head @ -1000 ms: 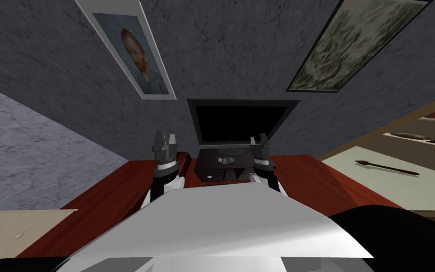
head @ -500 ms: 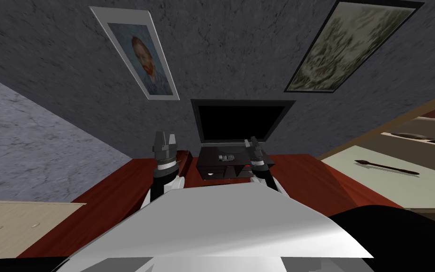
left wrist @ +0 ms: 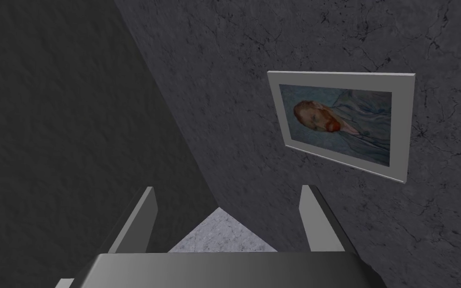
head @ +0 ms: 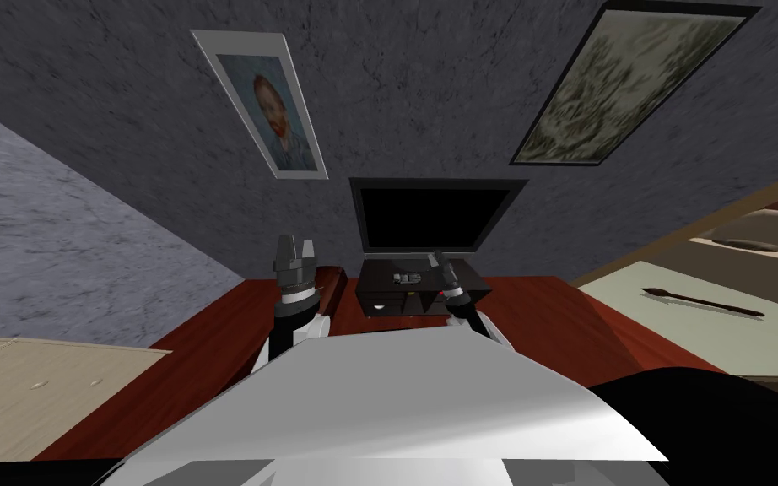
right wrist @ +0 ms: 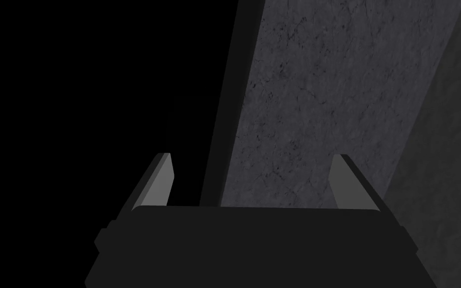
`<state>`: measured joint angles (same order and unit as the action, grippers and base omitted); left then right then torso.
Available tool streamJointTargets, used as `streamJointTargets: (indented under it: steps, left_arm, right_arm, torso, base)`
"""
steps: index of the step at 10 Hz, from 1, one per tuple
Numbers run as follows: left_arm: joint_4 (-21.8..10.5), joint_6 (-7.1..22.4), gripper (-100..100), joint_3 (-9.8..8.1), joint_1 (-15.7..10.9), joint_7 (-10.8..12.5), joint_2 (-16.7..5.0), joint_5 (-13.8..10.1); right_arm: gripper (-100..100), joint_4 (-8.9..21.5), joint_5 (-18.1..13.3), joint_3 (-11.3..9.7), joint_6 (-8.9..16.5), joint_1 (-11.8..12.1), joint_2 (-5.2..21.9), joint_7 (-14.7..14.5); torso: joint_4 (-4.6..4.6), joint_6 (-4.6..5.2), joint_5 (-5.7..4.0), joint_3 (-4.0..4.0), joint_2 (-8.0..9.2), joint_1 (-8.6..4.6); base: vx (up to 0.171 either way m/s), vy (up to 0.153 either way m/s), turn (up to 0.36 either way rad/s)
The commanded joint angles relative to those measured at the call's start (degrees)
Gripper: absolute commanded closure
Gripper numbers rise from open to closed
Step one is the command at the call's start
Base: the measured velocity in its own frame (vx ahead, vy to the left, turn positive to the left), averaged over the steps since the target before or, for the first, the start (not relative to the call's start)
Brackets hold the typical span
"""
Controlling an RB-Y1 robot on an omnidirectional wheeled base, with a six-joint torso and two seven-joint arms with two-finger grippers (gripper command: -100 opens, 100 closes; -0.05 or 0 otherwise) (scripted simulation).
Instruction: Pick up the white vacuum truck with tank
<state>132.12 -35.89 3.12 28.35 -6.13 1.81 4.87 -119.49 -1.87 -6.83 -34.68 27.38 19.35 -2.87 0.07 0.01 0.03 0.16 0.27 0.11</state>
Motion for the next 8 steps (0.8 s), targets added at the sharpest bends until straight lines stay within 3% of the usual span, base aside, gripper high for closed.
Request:
streamJointTargets:
  steps: [1,3,4,5,6,7,8]
  left_arm:
    - [0.00,0.00,0,0.00,0.00,0.00,0.00,0.00]
    - [0.00,0.00,0,0.00,0.00,0.00,0.00,0.00]
    - [0.00,0.00,0,0.00,0.01,0.00,0.00,0.00]
    - [0.00,0.00,0,0.00,0.00,0.00,0.00,0.00]
    - [0.00,0.00,0,0.00,0.00,0.00,0.00,0.00]
    - [0.00,0.00,0,0.00,0.00,0.00,0.00,0.00]
    - [0.00,0.00,0,0.00,0.00,0.00,0.00,0.00]
  right_arm:
    - [-100,2.86,-1.51,-1.95,-0.57,-1.71,2.73,-0.51]
    - [-100,4.37,-1.51,-1.95,-0.57,-1.71,2.73,-0.51]
    - [-100,6.55,-2.89,-3.75,-0.88,-2.71,5.17,-0.97]
    - [-100,7.52,-2.89,-3.75,-0.88,-2.71,5.17,-0.97]
    - [-100,10.04,-4.35,-5.65,-1.22,-3.74,7.54,-1.48]
    - [-100,10.88,-4.35,-5.65,-1.22,-3.74,7.60,-1.48]
    - [-100,13.02,-5.88,-7.64,-1.59,-4.79,10.01,-2.05]
  torso:
    - [0.00,0.00,0.00,0.00,0.00,0.00]
    - [-0.01,0.00,0.01,-0.03,-0.05,0.06]
    - [-0.03,0.00,-0.01,-0.10,-0.17,-0.04]
    - [-0.04,-0.02,-0.01,-0.10,-0.16,0.00]
    - [-0.03,0.00,0.00,-0.09,-0.15,0.00]
    - [-0.03,-0.01,0.01,-0.06,-0.09,0.05]
    - [-0.02,0.00,0.01,-0.06,-0.10,0.05]
  base:
    - [-0.078,0.048,0.061]
    - [-0.034,0.034,0.021]
    - [-0.033,0.035,0.079]
    - [-0.039,0.034,0.063]
    - [-0.056,0.055,0.109]
    - [-0.050,0.049,0.049]
    - [-0.049,0.065,0.118]
